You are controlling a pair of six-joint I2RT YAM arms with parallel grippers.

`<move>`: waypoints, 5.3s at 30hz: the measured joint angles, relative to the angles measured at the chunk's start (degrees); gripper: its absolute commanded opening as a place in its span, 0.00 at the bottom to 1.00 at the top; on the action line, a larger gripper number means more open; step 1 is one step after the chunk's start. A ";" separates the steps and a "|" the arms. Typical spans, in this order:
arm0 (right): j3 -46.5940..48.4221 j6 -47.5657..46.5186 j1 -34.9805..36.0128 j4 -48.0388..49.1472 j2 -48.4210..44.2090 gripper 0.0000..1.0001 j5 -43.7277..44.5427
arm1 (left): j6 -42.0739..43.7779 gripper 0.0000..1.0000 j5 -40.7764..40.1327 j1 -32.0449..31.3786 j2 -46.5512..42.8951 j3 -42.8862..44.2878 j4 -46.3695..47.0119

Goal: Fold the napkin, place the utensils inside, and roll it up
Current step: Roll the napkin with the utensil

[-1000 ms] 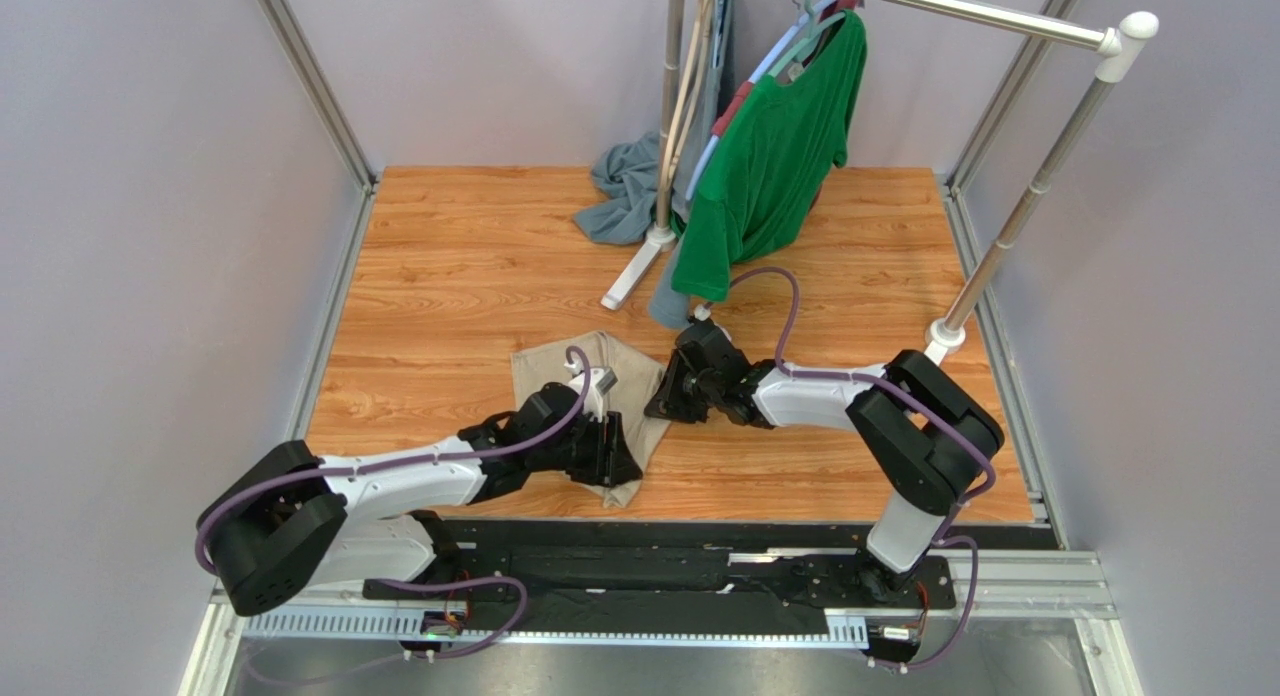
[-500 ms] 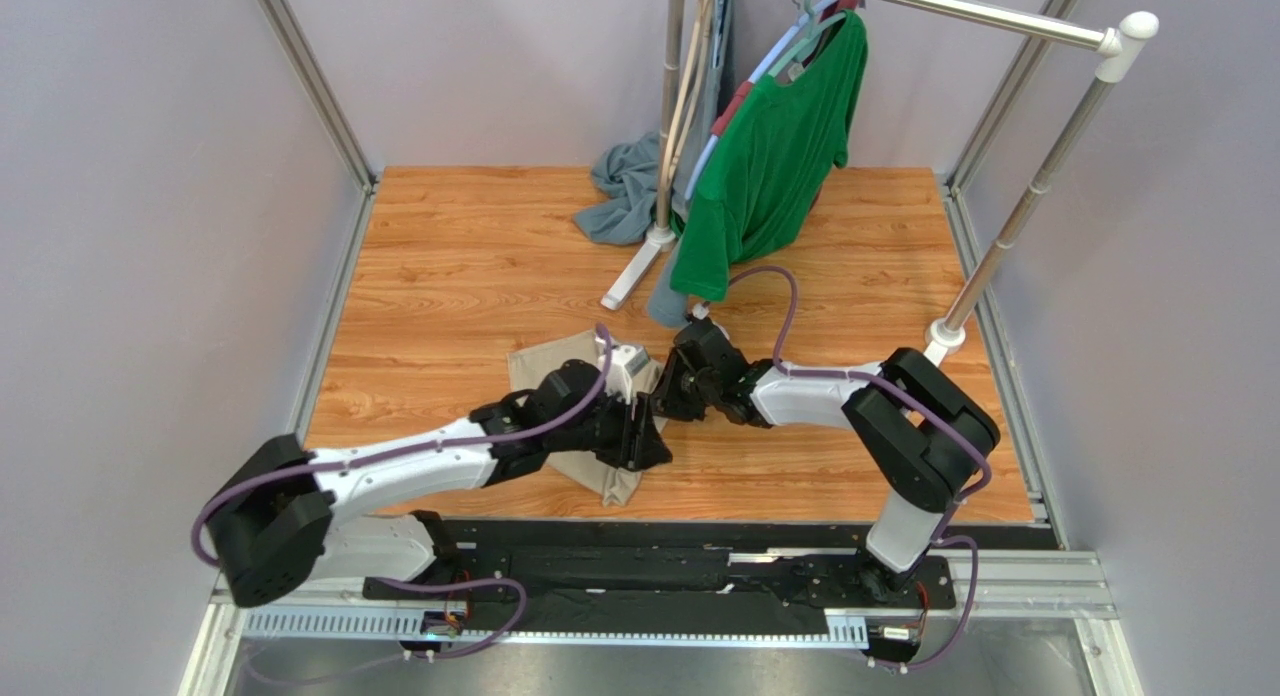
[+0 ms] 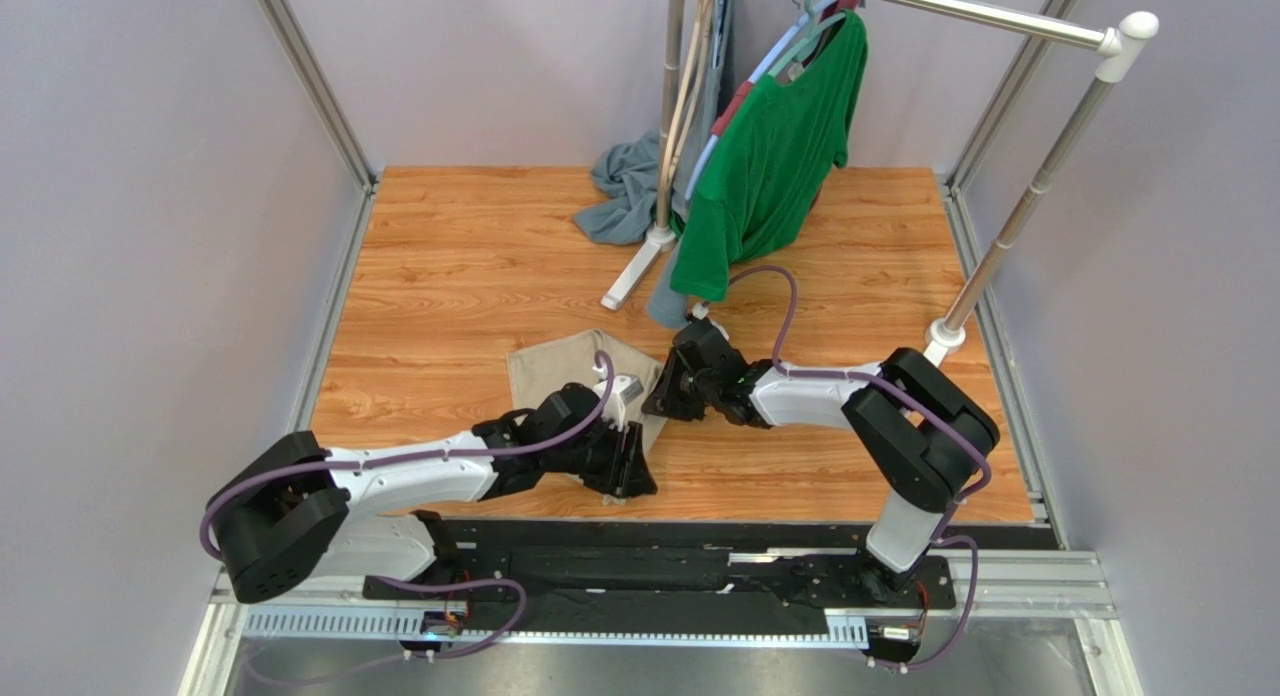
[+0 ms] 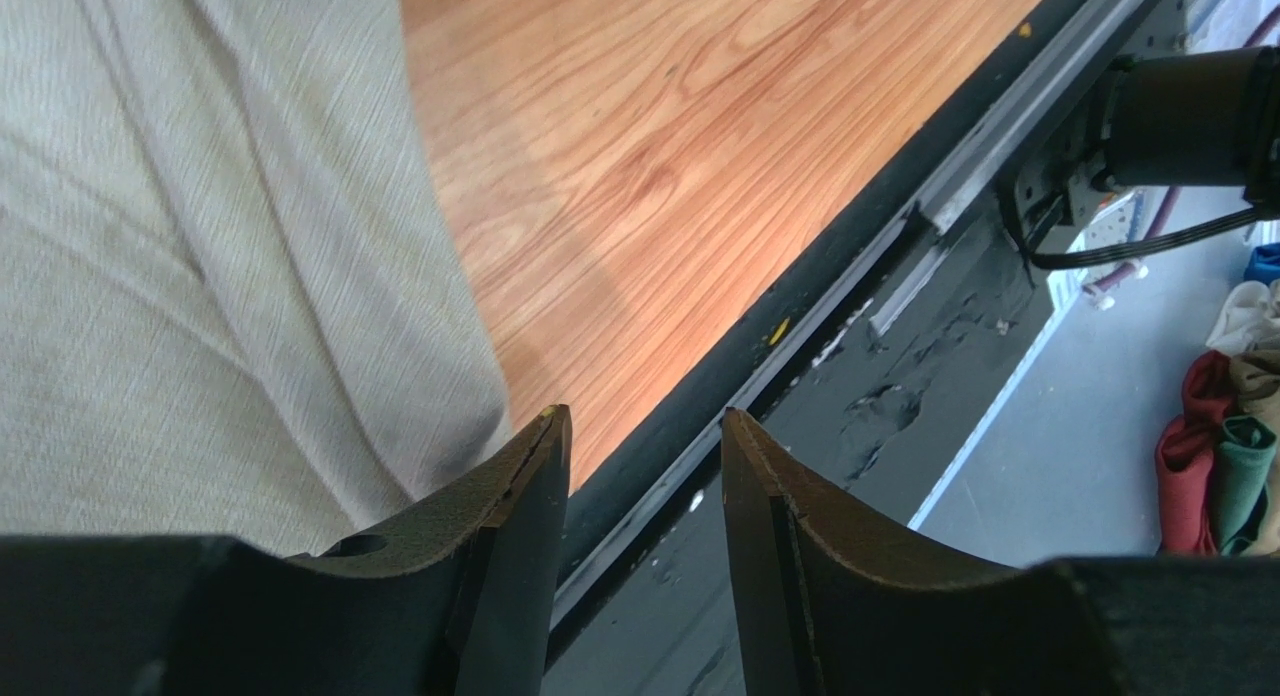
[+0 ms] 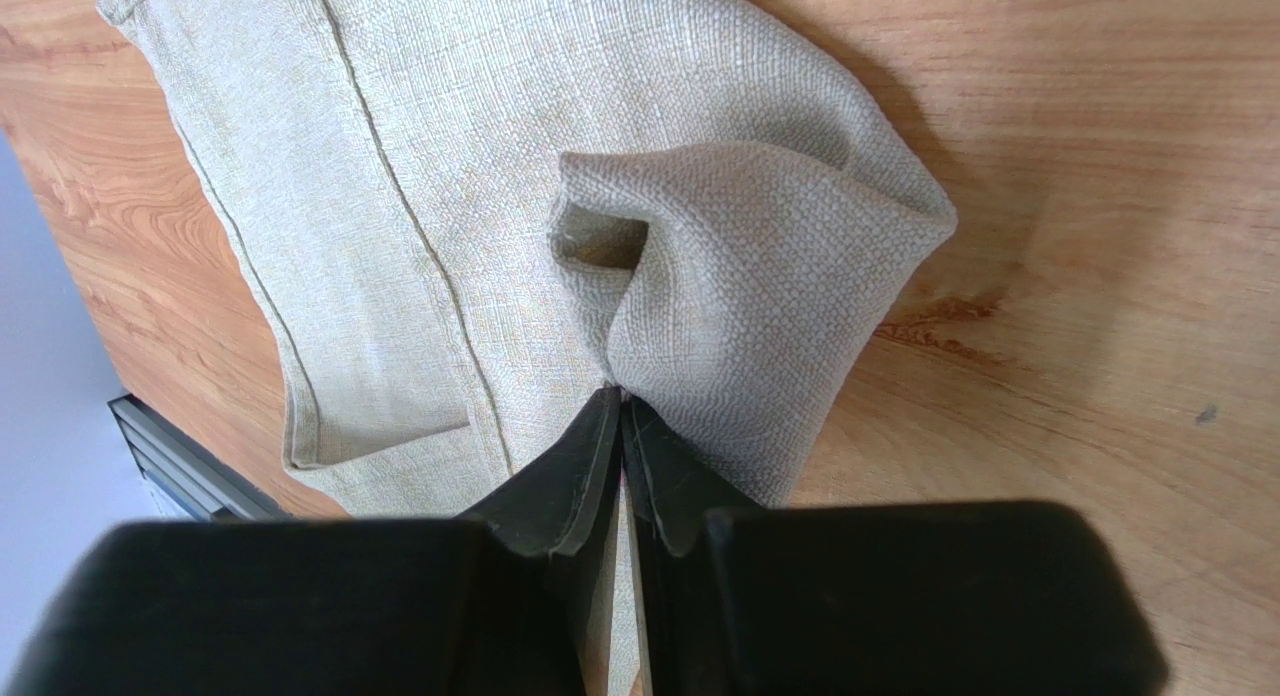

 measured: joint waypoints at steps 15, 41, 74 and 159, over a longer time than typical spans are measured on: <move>-0.02 0.00 0.13 0.02 -0.02 0.12 0.37 | -3.43 0.48 -3.15 -0.04 -5.84 -8.41 1.03; 3.72 -5.35 0.52 -4.76 -0.09 0.37 1.81 | -14.23 0.41 -7.28 -0.15 -5.55 -13.20 9.18; -10.56 -1.51 -1.33 -2.45 -12.48 0.50 0.48 | -18.08 0.34 -5.29 2.51 -3.96 -15.10 12.96; -2.73 3.61 -1.31 -5.66 -5.07 0.15 4.61 | 3.02 0.54 -46.10 -14.45 21.70 21.35 -10.93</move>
